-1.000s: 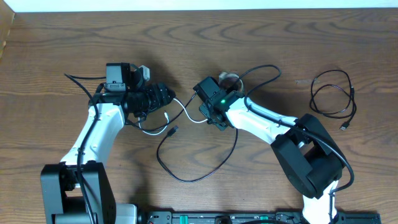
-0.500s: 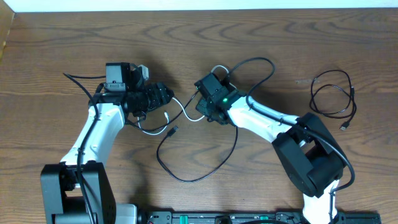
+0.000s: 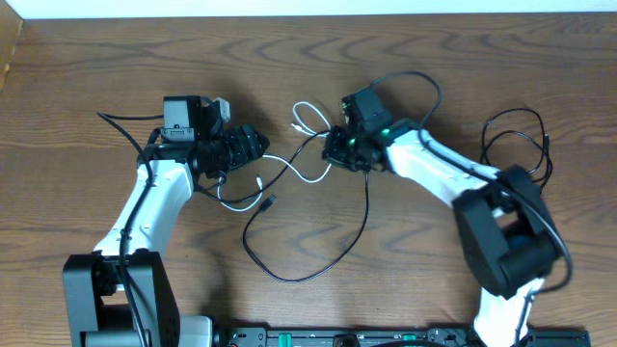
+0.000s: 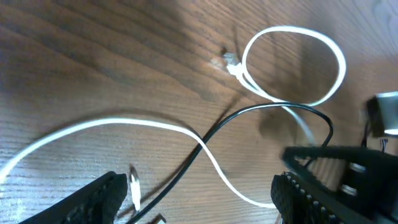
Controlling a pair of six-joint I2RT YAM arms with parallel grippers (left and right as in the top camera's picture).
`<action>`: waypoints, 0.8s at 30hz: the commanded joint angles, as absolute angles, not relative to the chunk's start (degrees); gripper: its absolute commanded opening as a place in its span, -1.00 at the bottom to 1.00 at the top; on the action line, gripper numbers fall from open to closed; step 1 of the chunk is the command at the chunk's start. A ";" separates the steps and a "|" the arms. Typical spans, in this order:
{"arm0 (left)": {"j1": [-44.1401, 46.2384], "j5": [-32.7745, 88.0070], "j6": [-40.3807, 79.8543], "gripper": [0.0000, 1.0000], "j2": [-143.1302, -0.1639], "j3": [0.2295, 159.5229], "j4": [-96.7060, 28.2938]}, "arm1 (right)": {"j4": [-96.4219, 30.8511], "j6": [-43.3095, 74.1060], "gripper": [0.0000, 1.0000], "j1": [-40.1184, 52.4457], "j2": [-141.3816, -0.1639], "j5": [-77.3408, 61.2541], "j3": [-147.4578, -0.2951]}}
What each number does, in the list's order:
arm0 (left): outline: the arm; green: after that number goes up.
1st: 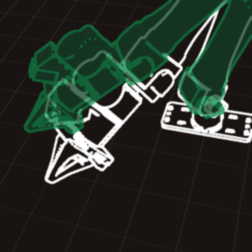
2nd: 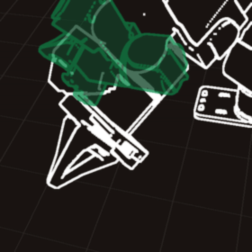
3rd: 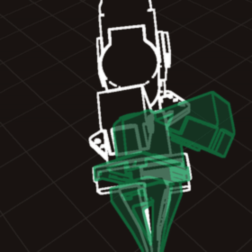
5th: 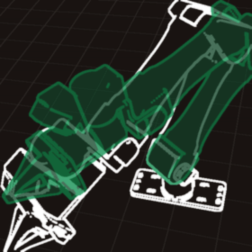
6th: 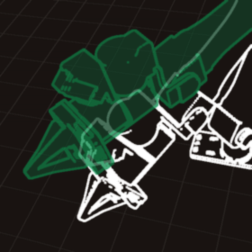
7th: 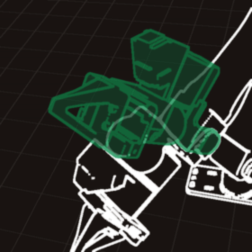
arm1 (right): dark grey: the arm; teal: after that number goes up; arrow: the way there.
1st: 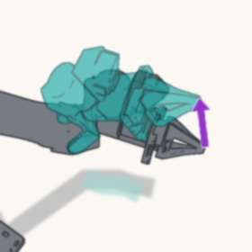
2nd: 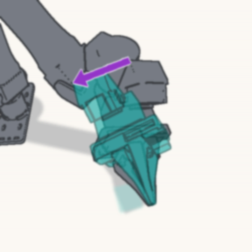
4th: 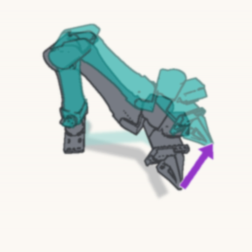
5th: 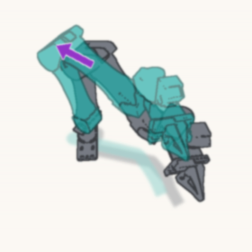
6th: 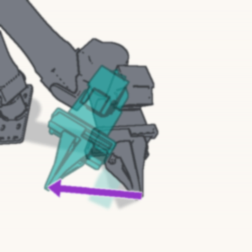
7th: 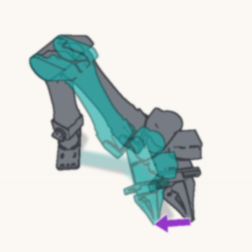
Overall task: Untangle cables
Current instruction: 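Pull the white cable up-right with the right gripper, away from black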
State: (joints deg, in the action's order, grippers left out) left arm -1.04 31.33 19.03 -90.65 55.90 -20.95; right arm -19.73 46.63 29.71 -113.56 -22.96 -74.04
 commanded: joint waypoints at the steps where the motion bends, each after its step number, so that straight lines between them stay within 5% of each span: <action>1: -1.52 30.81 18.02 0.59 -90.98 55.46 -20.84 | -18.90 30.79 -0.98 28.91 -104.01 -33.47 -74.13; 19: -7.60 27.38 19.33 0.59 -90.98 55.44 -24.18 | -23.62 -4.99 -0.98 24.58 -69.17 -36.40 -74.13; 24: -7.60 27.35 19.33 0.59 -90.98 55.44 -24.32 | -22.24 0.38 -0.98 24.58 -68.58 -26.59 -74.13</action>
